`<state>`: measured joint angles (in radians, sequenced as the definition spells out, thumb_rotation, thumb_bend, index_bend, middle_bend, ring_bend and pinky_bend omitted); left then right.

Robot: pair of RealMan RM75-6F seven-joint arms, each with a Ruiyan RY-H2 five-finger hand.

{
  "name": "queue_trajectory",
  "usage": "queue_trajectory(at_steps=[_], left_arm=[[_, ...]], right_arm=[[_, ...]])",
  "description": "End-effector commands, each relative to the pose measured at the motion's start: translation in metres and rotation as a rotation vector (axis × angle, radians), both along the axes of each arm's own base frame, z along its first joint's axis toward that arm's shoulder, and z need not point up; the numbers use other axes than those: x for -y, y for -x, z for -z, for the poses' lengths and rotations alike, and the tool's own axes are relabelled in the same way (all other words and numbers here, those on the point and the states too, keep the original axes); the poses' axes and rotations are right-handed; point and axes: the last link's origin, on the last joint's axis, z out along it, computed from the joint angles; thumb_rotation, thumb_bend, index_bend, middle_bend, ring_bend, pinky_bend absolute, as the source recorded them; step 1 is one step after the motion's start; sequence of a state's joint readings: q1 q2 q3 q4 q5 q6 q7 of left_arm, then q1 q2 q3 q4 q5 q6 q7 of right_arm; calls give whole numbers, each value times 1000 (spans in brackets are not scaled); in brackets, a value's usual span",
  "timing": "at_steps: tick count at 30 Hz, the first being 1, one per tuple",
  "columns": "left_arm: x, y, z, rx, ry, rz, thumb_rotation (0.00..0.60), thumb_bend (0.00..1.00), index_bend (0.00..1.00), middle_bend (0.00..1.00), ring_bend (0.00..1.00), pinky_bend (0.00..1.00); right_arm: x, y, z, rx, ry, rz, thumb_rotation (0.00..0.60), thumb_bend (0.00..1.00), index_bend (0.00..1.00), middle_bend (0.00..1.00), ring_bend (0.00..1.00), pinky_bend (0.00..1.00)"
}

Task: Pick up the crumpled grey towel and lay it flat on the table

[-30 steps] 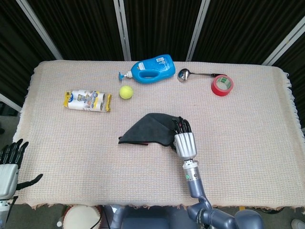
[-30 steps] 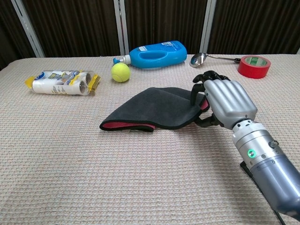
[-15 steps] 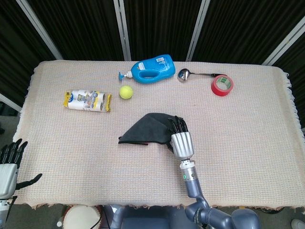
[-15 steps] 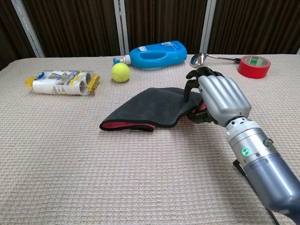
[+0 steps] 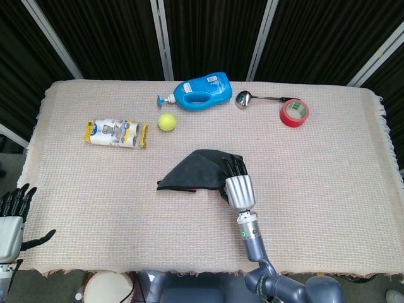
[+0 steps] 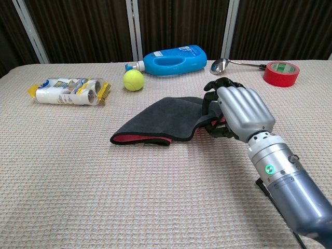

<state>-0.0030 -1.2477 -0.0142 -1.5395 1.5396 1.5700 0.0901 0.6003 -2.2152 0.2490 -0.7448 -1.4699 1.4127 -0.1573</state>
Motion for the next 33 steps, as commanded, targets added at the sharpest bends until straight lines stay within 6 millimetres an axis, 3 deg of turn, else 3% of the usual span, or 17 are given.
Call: queue_trajectory(at_steps=[1, 16, 23, 33], left_arm=[[0, 0, 0, 1, -1, 1, 600, 75, 0, 0, 0, 0], [-4, -8, 7, 18, 25, 16, 600, 75, 0, 0, 0, 0], [-9, -8, 13, 44, 48, -8, 600, 75, 0, 0, 0, 0], [-24, -13, 22, 73, 71, -21, 600, 75, 0, 0, 0, 0]], right_arm=[[-1, -1, -2, 3, 2, -8, 600, 580, 606, 229, 115, 164], [16, -36, -48, 26, 81, -75, 600, 581, 620, 229, 115, 163], [33, -63, -73, -6, 108, -79, 600, 580, 620, 229, 115, 164], [59, -80, -96, -53, 144, -38, 600, 581, 620, 229, 115, 163]])
